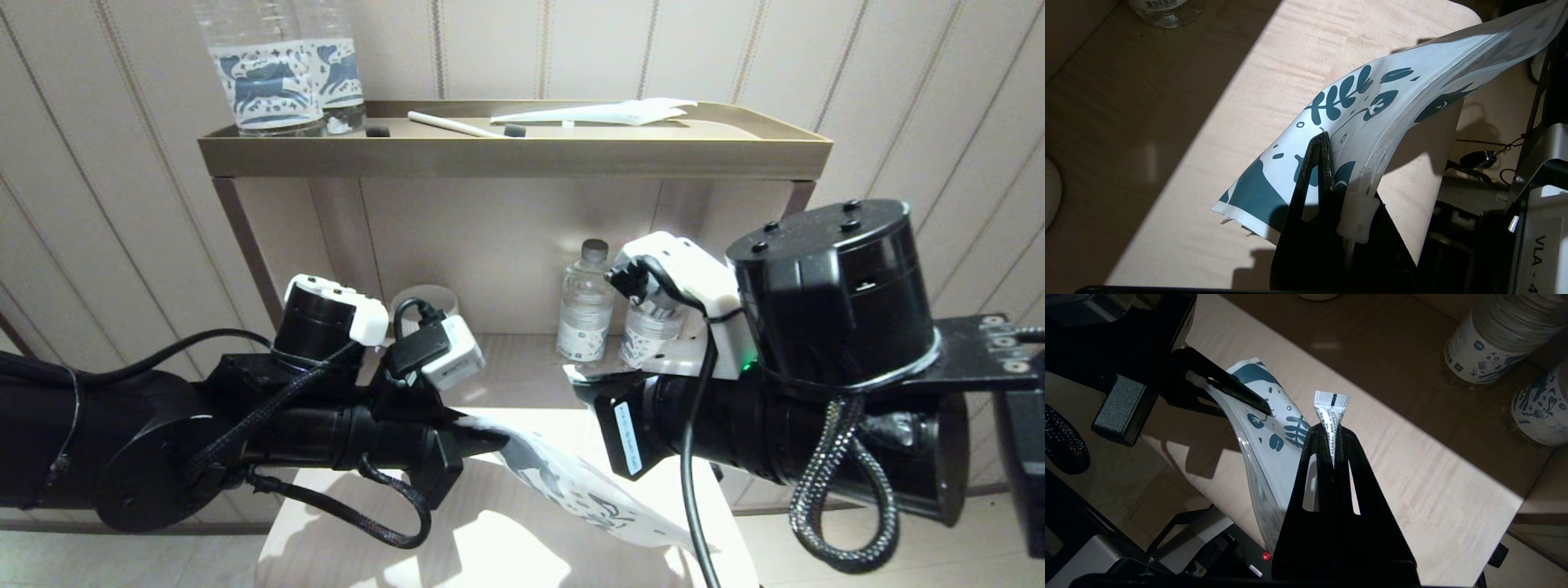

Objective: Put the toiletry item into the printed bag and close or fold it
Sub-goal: Place the toothpaste in the storage bag

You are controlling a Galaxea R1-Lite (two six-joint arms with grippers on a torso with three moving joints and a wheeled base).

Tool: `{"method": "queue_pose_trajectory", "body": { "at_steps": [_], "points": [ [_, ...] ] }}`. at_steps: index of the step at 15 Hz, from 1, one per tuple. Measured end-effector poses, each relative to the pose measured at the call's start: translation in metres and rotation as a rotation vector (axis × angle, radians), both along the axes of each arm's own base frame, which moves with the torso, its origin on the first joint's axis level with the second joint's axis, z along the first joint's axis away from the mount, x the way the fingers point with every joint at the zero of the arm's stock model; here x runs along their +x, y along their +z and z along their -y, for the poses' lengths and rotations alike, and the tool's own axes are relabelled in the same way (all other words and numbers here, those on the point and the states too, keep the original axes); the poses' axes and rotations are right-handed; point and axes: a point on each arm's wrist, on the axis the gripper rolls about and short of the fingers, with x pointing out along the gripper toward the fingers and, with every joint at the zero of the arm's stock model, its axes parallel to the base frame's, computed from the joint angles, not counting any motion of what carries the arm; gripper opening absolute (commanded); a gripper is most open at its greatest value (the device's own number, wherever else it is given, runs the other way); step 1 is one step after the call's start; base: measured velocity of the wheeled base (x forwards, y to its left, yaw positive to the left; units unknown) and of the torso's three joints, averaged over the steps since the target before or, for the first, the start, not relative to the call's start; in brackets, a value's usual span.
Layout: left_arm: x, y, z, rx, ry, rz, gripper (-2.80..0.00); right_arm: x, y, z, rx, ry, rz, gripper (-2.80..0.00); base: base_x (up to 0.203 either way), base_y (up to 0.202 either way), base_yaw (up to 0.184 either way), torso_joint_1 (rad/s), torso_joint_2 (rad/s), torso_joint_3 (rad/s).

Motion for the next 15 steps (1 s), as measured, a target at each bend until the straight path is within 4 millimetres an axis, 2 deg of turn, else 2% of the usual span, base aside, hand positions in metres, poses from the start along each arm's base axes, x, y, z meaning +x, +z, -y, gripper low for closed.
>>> {"method": "queue_pose_trajectory", "body": {
  "at_steps": [3, 6, 12, 15],
  "points": [
    [0.001, 0.000, 0.001, -0.002, 0.002, -0.001, -2.80, -0.003, 0.001, -0.007, 0.004, 0.026, 0.001, -2.80, 0.000, 0.000, 0.000, 0.000, 0.00, 0.000],
    [0.002, 0.000, 0.001, 0.000, 0.007, 0.001, -2.80, -0.009, -0.009, -0.009, -0.018, 0.048, -0.026, -2.80, 0.000, 0.000, 0.000, 0.000, 0.00, 0.000],
    [0.005, -0.003, 0.003, 0.009, 0.015, -0.004, -2.80, -0.014, -0.020, -0.006, -0.047, 0.058, -0.050, -2.80, 0.000, 0.000, 0.000, 0.000, 0.00, 0.000],
    [0.007, -0.005, 0.004, 0.012, 0.015, -0.010, -2.80, -0.016, -0.018, -0.003, -0.041, 0.059, -0.041, -2.80, 0.000, 0.000, 0.000, 0.000, 0.00, 0.000]
  ]
}}
